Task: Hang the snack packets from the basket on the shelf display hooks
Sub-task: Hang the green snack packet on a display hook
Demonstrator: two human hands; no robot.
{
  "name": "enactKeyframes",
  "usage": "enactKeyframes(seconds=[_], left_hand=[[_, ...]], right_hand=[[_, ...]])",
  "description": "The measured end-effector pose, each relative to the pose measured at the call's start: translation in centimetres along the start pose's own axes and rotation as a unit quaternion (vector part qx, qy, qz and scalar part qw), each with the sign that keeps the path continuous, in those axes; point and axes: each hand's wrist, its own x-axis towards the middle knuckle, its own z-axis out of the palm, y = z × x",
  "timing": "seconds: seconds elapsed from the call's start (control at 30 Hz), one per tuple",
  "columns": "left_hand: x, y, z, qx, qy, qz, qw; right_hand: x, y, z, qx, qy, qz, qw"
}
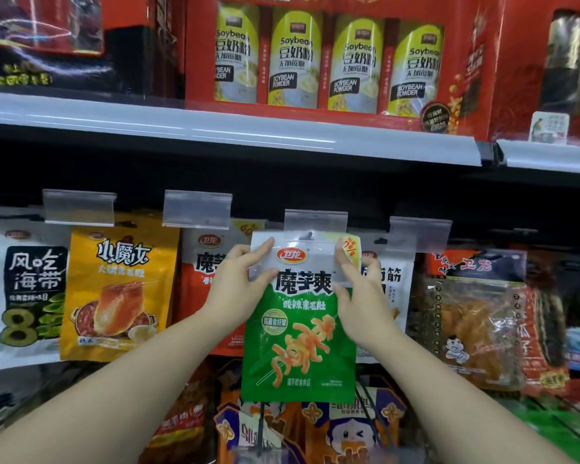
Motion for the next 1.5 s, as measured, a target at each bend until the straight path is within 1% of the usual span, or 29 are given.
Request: enactKeyframes(seconds=[0.13, 0.3, 0.47, 0.6, 0.7, 0.77, 0.83, 0.9, 0.97, 1.0, 1.1, 1.13, 1.17, 1.2, 1.27, 1.3, 1.4, 1.5], left_hand=[[0.9, -0.8, 0.7, 0.046, 0.014, 0.009, 0.999], [2.3, -2.0, 1.7, 0.085, 0.015, -0.017, 0.996], [3.7, -2.7, 2.7, 0.130, 0.014, -0.082, 0.988], [4.7, -2.6, 3.4, 0.192, -0.008, -0.126, 0.973], [5.0, -2.7, 3.8, 0.210, -0.014, -0.135, 0.968], [5.1, -2.7, 3.9, 0.219, -0.015, -0.136, 0.966], [5.0, -2.6, 3.9, 0.227, -0.018, -0.136, 0.964], [4.8, -2.3, 3.8, 0.230, -0.022, -0.138, 0.963], [4.4, -2.1, 3.5, 0.235, -0.035, -0.139, 0.961], [4.2, -2.0, 3.4, 0.237, -0.040, -0.135, 0.961], [3.4, -1.8, 2.8, 0.238, -0.037, -0.112, 0.964], [3.1, -1.8, 2.6, 0.237, -0.035, -0.108, 0.965], [2.7, -1.8, 2.4, 0.236, -0.034, -0.106, 0.965], [2.3, -1.7, 2.1, 0.238, -0.037, -0.106, 0.965], [1.3, -1.6, 1.6, 0.264, -0.042, -0.090, 0.959], [0.8, -1.5, 1.3, 0.278, -0.040, -0.079, 0.957], [-1.2, -1.6, 0.4, 0.306, -0.031, -0.064, 0.950], [-3.5, -1.9, -1.0, 0.337, -0.035, -0.071, 0.938]], right_hand=[[1.6, 0.8, 0.7, -0.004, 0.001, 0.007, 1.000], [3.3, 1.7, 1.9, -0.028, 0.003, 0.023, 0.999], [5.1, 2.1, 2.6, -0.086, 0.004, 0.042, 0.995], [6.4, 2.1, 3.1, -0.117, 0.001, 0.084, 0.990], [7.0, 2.7, 3.6, -0.157, 0.016, 0.071, 0.985], [7.4, 2.9, 3.9, -0.163, 0.022, 0.084, 0.983], [7.2, 2.9, 4.2, -0.148, 0.013, 0.094, 0.984], [6.5, 2.9, 4.4, -0.123, 0.008, 0.077, 0.989], [5.8, 3.0, 4.6, -0.077, 0.026, 0.053, 0.995], [5.5, 2.9, 4.6, -0.053, 0.030, 0.054, 0.997], [4.8, 2.3, 4.5, 0.023, 0.042, 0.095, 0.994], [4.4, 2.1, 4.6, 0.031, 0.044, 0.093, 0.994], [4.0, 1.9, 4.5, 0.004, 0.034, 0.087, 0.996], [3.6, 1.9, 4.5, -0.058, 0.021, 0.082, 0.995], [2.7, 1.8, 4.2, -0.190, 0.037, 0.047, 0.980], [2.3, 1.7, 4.1, -0.233, 0.049, 0.030, 0.971], [1.0, 1.1, 4.1, -0.294, 0.034, -0.009, 0.955], [-0.5, 0.1, 4.6, -0.312, 0.008, -0.053, 0.949]])
